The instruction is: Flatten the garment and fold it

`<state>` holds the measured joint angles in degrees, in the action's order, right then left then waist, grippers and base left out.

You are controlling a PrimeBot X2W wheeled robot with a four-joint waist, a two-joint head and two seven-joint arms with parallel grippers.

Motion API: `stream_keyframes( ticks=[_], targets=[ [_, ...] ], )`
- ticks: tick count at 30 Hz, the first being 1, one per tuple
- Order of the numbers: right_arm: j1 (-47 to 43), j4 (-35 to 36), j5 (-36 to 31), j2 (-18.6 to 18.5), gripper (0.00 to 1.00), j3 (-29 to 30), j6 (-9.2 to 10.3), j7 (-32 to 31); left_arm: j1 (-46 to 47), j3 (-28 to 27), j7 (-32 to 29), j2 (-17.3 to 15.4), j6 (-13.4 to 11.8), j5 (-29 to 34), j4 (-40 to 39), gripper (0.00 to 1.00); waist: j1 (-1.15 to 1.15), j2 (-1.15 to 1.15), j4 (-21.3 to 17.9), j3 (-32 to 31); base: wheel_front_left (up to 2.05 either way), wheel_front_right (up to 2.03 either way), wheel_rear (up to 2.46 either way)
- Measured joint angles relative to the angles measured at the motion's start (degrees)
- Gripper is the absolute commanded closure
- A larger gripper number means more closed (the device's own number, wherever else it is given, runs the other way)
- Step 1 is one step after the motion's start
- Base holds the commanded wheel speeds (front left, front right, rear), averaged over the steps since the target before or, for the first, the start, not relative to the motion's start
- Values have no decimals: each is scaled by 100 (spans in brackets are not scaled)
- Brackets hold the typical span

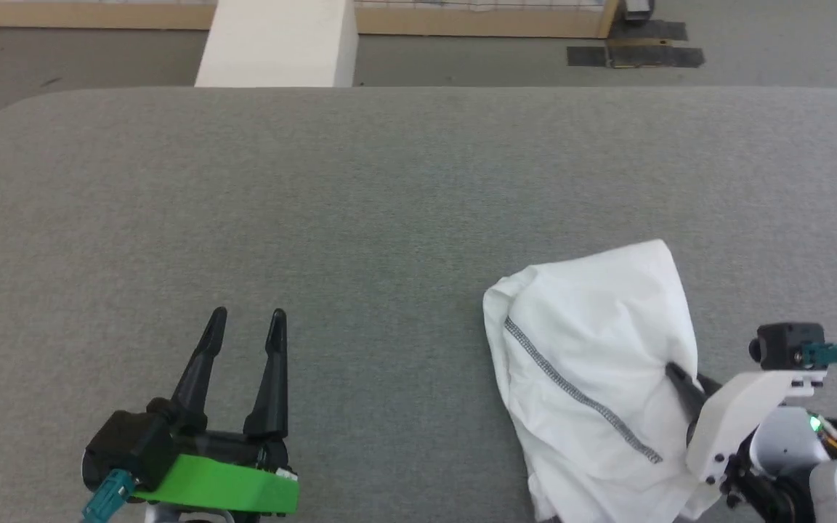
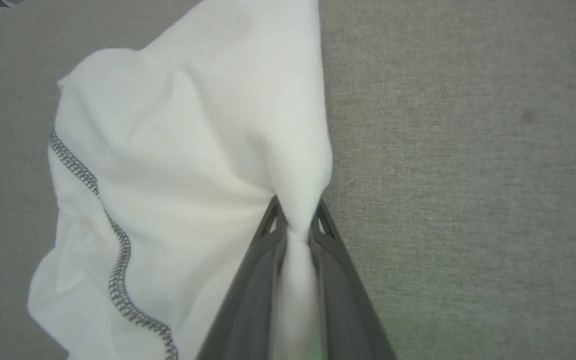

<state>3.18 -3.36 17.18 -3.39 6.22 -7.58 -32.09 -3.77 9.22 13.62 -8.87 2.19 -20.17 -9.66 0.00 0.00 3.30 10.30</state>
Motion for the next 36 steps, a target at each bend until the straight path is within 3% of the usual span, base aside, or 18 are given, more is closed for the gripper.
stream_keyframes(
  ticks=[6, 19, 29, 36],
  targets=[
    [466, -22, -60, -324, 100, -14, 0, 20, 7, -18, -91, -48, -47, 1, -110, 0, 0, 0, -409, 35, 0, 0, 0],
    [1822, -132, -393, -1551, 100, -282, -1, -327, 440, -47, -458, -416, -67, 154, -539, 0, 0, 0, -1319, 576, 0, 0, 0],
    [2570, -444, -884, -2696, 100, -32, -1, -347, 1085, -80, -597, -594, -40, 312, -954, 0, 1, 0, -1538, 1498, 0, 0, 0],
    [2946, -932, -1229, -2909, 100, 237, -1, -96, 1367, -148, -359, -717, -79, 535, -1280, 0, 1, 0, -1538, 2119, 0, 0, 0]
  ],
)
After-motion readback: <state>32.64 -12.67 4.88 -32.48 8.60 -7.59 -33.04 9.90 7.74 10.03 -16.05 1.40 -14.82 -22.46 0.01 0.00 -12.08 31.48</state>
